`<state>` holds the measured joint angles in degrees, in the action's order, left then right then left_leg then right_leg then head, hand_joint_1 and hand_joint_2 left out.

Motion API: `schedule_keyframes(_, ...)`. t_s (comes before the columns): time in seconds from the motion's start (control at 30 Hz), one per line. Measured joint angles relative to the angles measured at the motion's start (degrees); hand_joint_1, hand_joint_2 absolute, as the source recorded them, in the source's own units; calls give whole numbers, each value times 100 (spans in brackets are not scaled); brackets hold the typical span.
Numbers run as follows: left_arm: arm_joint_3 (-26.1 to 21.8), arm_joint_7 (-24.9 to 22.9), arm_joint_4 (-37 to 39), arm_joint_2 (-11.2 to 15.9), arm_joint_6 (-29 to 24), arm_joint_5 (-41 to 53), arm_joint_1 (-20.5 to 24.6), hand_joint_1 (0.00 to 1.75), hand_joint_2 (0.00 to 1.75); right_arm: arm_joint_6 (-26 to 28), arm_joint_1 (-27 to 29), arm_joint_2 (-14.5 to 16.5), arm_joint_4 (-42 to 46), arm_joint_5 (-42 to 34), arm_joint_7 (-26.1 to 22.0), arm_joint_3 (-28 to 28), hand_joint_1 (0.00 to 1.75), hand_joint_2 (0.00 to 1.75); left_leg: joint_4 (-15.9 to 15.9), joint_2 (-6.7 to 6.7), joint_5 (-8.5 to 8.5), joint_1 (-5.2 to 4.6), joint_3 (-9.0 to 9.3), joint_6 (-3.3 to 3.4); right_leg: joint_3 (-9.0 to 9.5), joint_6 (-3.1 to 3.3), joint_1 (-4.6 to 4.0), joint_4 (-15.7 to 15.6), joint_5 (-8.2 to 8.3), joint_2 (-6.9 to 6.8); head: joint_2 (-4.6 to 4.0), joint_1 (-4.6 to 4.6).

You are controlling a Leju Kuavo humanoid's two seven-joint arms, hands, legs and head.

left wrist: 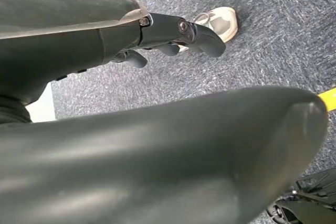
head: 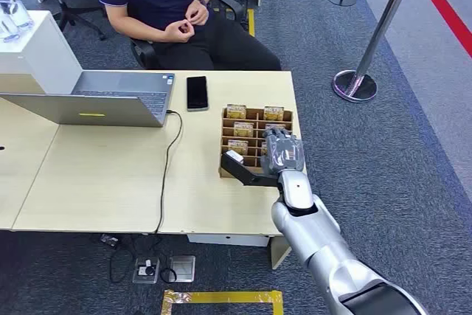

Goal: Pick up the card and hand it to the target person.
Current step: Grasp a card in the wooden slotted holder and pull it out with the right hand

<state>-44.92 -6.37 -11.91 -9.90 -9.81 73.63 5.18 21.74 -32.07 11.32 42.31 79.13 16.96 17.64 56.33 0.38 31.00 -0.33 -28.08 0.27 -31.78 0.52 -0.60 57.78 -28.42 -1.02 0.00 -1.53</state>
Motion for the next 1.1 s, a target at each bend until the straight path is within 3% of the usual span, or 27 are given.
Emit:
schedule_keyframes(0.3,2,3,0,0,20,3,-2,0,0,-13,-44,-48,-3,91,90,-9,144,175,0,0,0,0,3,0,2,0,0,0,0,1,0,0)
schedule_keyframes(0.57,2,1,0,0,30,25,-6,0,0,-11,-68,-63,-4,91,94,-10,160,175,1,1,0,0,4,0,3,0,0,0,0,1,0,2)
schedule_keyframes(0.87,4,-14,0,0,51,60,-3,0,0,38,-86,-107,-4,98,90,-20,152,175,1,1,0,0,4,0,2,0,0,0,0,1,0,1)
schedule_keyframes(1.0,6,-14,0,0,66,70,-1,0,0,62,-86,-133,-4,104,91,-22,171,175,1,1,0,0,5,0,3,0,0,0,0,1,0,0)
schedule_keyframes(1.1,6,-14,0,0,76,70,0,0,0,97,-81,-153,9,91,62,-38,175,175,2,1,0,0,5,0,3,0,0,0,0,1,0,0)
